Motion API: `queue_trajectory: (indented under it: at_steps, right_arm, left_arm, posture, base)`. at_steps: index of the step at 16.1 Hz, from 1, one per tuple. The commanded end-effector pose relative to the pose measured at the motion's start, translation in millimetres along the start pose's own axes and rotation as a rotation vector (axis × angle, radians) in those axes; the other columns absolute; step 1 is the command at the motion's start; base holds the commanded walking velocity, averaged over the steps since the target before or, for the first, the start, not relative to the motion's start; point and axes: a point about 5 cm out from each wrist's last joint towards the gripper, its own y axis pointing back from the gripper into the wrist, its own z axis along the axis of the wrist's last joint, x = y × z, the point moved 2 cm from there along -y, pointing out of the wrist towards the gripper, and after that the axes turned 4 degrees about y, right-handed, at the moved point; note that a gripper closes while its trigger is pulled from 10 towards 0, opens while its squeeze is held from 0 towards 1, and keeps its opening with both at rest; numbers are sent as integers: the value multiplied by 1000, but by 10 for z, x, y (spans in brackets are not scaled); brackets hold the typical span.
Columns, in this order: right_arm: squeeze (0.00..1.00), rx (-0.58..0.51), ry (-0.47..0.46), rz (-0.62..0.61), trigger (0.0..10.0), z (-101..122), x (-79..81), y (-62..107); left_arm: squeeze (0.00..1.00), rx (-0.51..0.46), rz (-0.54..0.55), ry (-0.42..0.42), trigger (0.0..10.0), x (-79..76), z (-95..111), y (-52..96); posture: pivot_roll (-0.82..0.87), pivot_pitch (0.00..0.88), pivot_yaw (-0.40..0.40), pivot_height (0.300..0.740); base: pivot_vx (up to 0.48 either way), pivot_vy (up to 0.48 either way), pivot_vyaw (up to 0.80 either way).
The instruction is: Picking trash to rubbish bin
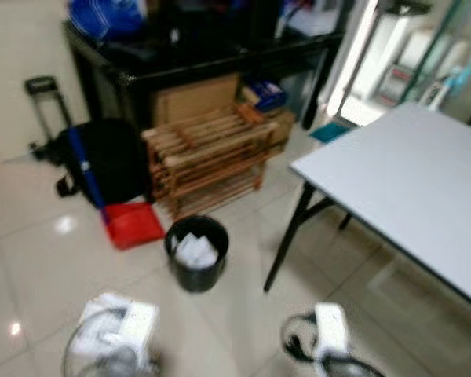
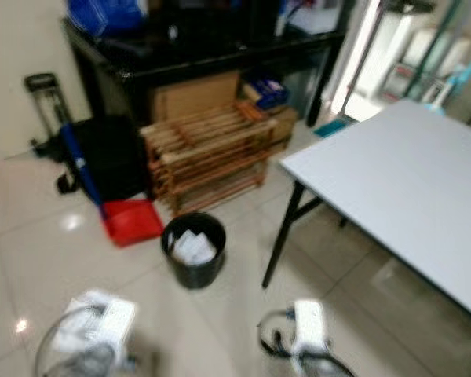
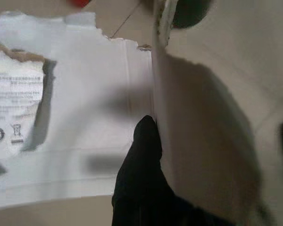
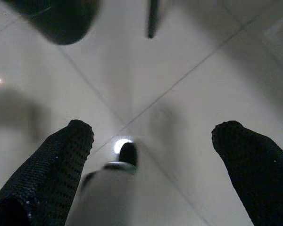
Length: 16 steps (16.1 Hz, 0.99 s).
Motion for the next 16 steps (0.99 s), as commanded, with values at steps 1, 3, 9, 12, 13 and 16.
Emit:
queue_trajectory:
  at_steps: [1, 3, 9, 12, 13, 16]
  right_arm:
    - [0, -19, 7, 12, 10000, 67, 41, -11]
    - [0, -18, -4, 6, 10000, 60, 24, -9]
    - [0, -12, -9, 3, 10000, 38, 19, -6]
    - [0, -13, -15, 4, 10000, 34, 33, -7]
    - [0, -12, -15, 4, 10000, 33, 32, -7]
    - [0, -8, 0, 5, 10000, 22, 24, -5]
  left_arm:
    - [0, 14, 23, -9, 10000, 92, -62, 8]
    - [0, 15, 20, -10, 10000, 81, -73, 10]
    - [0, 14, 13, -21, 10000, 68, -63, 8]
    - [0, 14, 10, -29, 10000, 72, -63, 8]
    - [0, 14, 10, -30, 10000, 72, -62, 7]
    - [0, 14, 8, -34, 10000, 65, -54, 6]
  posture:
    - [-35, 0, -93, 740]
    - [-36, 0, -92, 740]
    - [-31, 0, -89, 740]
    - [-33, 0, -87, 740]
    - [-33, 0, -86, 740]
    - [-32, 0, -86, 740]
  base:
    - [394, 0, 0]
    - [388, 0, 0]
    - [386, 0, 0]
    - [387, 0, 0]
    - [390, 0, 0]
    - [387, 0, 0]
